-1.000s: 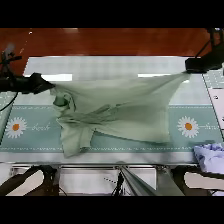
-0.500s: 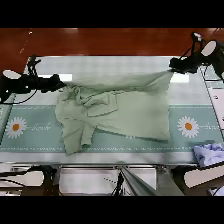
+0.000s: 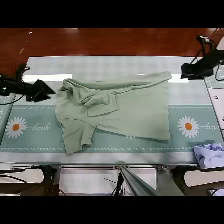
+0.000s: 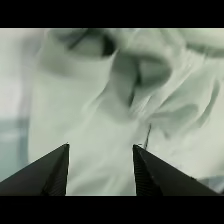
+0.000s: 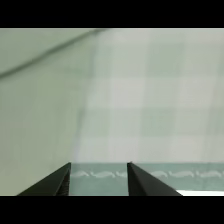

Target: Fold the shirts.

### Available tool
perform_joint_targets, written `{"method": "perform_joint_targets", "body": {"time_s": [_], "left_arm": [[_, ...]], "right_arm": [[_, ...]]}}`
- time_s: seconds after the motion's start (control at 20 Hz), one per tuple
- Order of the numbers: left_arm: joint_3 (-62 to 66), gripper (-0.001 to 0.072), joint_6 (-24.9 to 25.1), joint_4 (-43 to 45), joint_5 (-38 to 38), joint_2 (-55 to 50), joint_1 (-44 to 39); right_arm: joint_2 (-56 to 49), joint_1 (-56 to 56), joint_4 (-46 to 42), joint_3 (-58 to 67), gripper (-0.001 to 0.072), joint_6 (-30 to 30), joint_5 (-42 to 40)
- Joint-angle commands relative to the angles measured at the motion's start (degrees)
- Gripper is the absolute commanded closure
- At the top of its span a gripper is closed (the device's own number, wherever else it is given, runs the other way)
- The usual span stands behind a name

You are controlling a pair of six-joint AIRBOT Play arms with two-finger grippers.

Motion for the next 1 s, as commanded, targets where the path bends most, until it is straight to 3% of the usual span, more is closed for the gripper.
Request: {"method": "perform_joint_targets", "body": {"time_s": [0.0,0.2,0.25,0.3,0.75,0.8,0.85,0.9,0.95], "left_arm": [[-7.23,0.0241,-1.46,6.40,-8.22,3.54,5.11],[-19.10,0.0230,2.01,6.19,-4.61,6.82,6.40],[-20.11,0.0176,2.45,5.75,-3.41,6.80,6.27],[-20.52,0.0171,2.62,5.05,-2.25,6.80,6.16],[-20.61,0.0192,2.82,-4.79,8.39,0.57,-3.28],[-20.61,0.0249,2.86,-4.76,8.04,-0.85,-5.14],[-20.61,0.0530,3.87,-4.74,7.26,-1.86,-6.34],[-20.61,0.0682,5.49,-4.74,6.27,-2.45,-7.04],[-20.61,0.0682,6.75,-4.74,5.51,-2.40,-7.02]], "right_arm": [[3.96,-4.57,0.98,-4.76,0.0239,-1.49,6.75],[7.67,-8.76,13.57,-17.00,0.0226,-3.65,2.69],[8.31,-8.90,14.47,-18.84,0.0227,-4.13,1.79],[8.79,-8.87,14.53,-20.11,0.0227,-4.22,1.29],[11.21,-8.85,15.93,-21.09,0.0227,-4.63,-0.63],[11.65,-8.85,14.56,-21.09,0.0226,-4.66,-0.61],[12.04,-9.05,12.37,-21.14,0.0211,-4.66,-0.13],[12.26,-9.77,10.95,-21.35,0.0211,-4.63,1.29],[12.74,-11.15,10.80,-22.51,0.0211,-4.68,2.93]]}}
